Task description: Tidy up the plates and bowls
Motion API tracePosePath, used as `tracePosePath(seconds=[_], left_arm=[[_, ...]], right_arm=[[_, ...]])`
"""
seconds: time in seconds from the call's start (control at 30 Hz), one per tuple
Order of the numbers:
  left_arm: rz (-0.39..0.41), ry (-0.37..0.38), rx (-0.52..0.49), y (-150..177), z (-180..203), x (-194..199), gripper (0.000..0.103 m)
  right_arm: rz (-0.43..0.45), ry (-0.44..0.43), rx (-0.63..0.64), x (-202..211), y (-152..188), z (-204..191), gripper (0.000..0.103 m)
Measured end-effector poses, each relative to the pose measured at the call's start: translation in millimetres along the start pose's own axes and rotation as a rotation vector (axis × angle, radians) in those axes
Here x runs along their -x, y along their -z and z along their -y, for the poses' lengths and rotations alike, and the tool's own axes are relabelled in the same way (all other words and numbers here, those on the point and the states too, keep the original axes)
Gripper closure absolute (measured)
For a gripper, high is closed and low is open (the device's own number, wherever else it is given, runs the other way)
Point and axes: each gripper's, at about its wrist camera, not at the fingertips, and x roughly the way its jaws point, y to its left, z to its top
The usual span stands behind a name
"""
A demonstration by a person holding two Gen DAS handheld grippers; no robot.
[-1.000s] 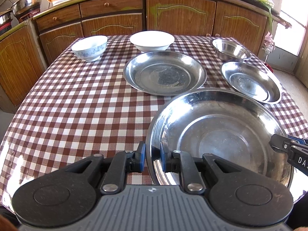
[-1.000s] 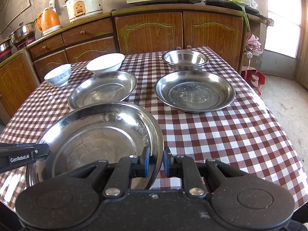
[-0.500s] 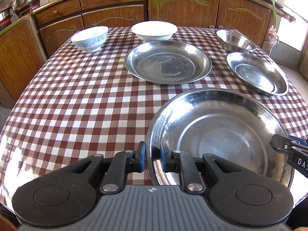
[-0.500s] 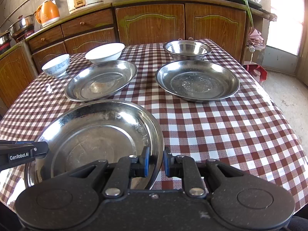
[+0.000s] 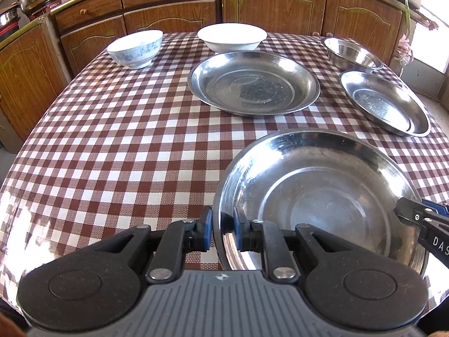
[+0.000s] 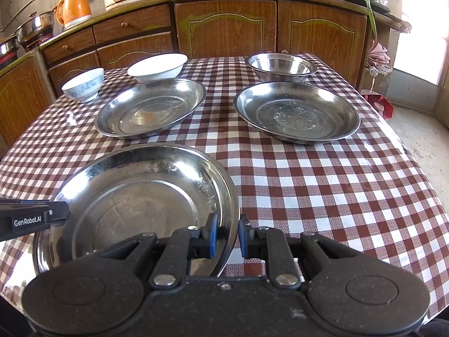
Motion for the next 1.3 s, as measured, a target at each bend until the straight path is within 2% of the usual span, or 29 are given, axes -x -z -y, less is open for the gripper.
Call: tracePosePath(seconds=[0.87, 1.13, 1.17, 1.27, 1.3], left_arm=[[0.004, 0.004, 0.012, 1.2, -2.9, -8.8, 0.084], [0.013, -0.004, 0.029, -1.2, -6.2, -3.6, 0.083], [0.014, -0.004, 0.030, -1.3, -6.9, -2.2, 0.081], [0.023, -0.017, 0.031, -2.9, -7.7, 1.8, 0.059], [0.030, -0.023, 0.032, -3.1, -8.5, 3.2, 0.057]], right_arm=[[-0.018, 0.016, 0.029, -14.5, 4.6, -5.7, 0.080], [0.010, 0.036, 0.024, -7.2, 1.8, -3.6, 0.078], [0.015, 0.040, 0.023, -5.8, 1.2, -3.0, 0.077], [0.027, 0.043, 0.013, -0.9, -1.4, -0.9, 0.073], [0.034, 0.041, 0.011, 1.3, -2.5, -0.8, 0.072]])
